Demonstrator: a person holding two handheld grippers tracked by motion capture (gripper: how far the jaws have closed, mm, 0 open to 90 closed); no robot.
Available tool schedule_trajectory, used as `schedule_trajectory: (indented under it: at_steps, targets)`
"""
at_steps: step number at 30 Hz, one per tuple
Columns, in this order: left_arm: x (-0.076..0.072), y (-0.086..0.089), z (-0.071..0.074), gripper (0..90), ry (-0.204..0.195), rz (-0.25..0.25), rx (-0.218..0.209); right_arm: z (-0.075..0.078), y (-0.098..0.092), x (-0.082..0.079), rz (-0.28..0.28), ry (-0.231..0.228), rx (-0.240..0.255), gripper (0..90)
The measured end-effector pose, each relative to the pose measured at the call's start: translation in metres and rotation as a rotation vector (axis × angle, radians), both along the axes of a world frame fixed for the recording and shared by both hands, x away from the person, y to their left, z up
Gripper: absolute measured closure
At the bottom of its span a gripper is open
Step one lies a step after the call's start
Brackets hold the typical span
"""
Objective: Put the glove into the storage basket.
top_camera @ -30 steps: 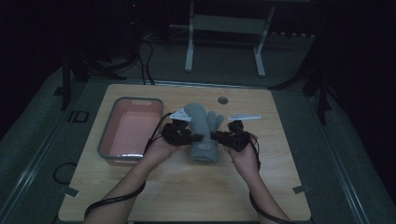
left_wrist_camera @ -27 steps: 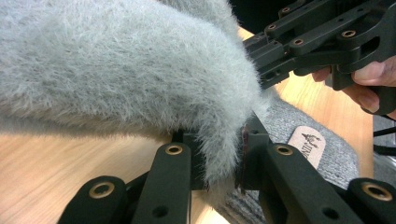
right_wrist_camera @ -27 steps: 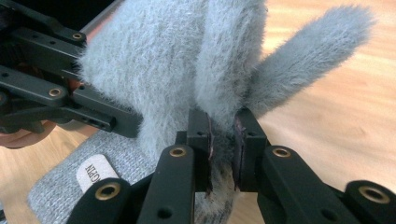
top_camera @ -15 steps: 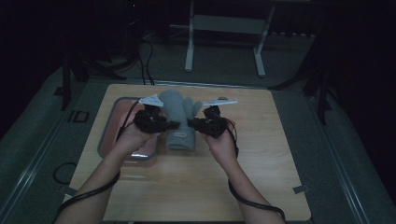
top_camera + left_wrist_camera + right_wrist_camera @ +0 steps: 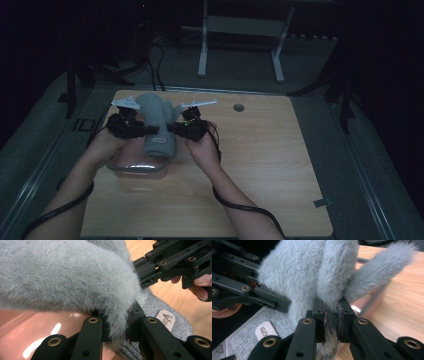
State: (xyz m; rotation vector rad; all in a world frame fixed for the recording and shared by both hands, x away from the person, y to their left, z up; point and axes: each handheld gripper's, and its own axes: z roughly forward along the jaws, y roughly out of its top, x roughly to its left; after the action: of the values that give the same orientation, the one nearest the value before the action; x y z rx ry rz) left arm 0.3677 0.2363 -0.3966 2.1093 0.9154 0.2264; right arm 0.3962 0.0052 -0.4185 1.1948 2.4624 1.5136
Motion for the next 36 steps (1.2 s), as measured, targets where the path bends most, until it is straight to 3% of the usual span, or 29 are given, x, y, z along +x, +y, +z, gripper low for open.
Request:
schedule_trajectory:
  at_steps: [4, 10, 14, 16, 22, 25, 27, 29, 31, 34, 36]
  targets:
    - [0.001, 0.017, -0.005, 78.5, 0.027, 0.024, 0.025, -0.01, 0.024, 0.002, 0.017, 0.01, 0.001, 79.7]
    - [0.008, 0.03, -0.037, 78.6, 0.092, 0.076, 0.055, -0.036, 0.05, 0.008, 0.017, 0.044, -0.064, 79.7]
    - [0.017, 0.029, -0.058, 78.7, 0.178, 0.106, 0.085, -0.057, 0.061, 0.014, 0.016, 0.09, -0.137, 79.6]
    - [0.022, 0.024, -0.066, 78.6, 0.199, 0.112, 0.126, -0.065, 0.067, 0.018, 0.003, 0.116, -0.175, 79.5]
    - [0.034, 0.011, -0.08, 78.6, 0.238, 0.104, 0.209, -0.077, 0.073, 0.024, -0.011, 0.12, -0.29, 76.3]
    - [0.037, 0.01, -0.088, 78.6, 0.255, 0.105, 0.207, -0.074, 0.073, 0.023, -0.009, 0.106, -0.328, 66.8]
    - [0.039, 0.009, -0.093, 78.5, 0.259, 0.106, 0.199, -0.067, 0.068, 0.021, 0.0, 0.072, -0.326, 57.7]
    - [0.041, 0.008, -0.095, 78.3, 0.26, 0.109, 0.187, -0.056, 0.061, 0.02, 0.013, 0.06, -0.278, 50.0]
    - [0.042, 0.005, -0.097, 76.6, 0.268, 0.108, 0.185, -0.046, 0.053, 0.016, 0.013, 0.016, -0.259, 44.4]
    - [0.043, 0.003, -0.098, 64.1, 0.268, 0.14, 0.238, -0.037, 0.038, 0.015, 0.015, -0.008, -0.201, 39.6]
    - [0.043, 0.003, -0.098, 47.7, 0.24, 0.182, 0.29, -0.033, 0.027, 0.014, 0.017, -0.011, -0.181, 36.4]
